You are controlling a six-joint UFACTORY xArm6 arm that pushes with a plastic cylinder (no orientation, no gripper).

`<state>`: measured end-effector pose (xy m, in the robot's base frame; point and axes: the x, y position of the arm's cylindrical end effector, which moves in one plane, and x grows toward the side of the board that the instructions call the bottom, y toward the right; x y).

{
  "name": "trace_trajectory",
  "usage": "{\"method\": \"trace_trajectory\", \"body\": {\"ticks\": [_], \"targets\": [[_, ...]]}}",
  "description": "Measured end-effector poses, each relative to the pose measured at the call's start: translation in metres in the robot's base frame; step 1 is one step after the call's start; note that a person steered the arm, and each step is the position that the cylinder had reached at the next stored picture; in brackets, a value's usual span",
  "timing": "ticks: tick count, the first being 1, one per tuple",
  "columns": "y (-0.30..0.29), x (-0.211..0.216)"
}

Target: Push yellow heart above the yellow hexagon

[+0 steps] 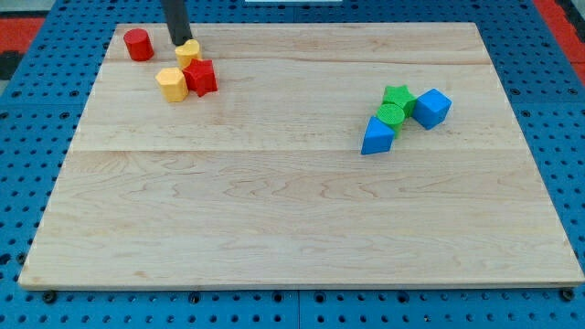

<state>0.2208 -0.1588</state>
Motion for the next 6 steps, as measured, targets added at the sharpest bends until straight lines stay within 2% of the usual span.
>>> {"method": "trace_trajectory", "body": {"ticks": [1,2,4,6], "targets": [[0.036,-0.004],[0.036,0.010],[-0.016,0.031],[-0.020,0.033]]}}
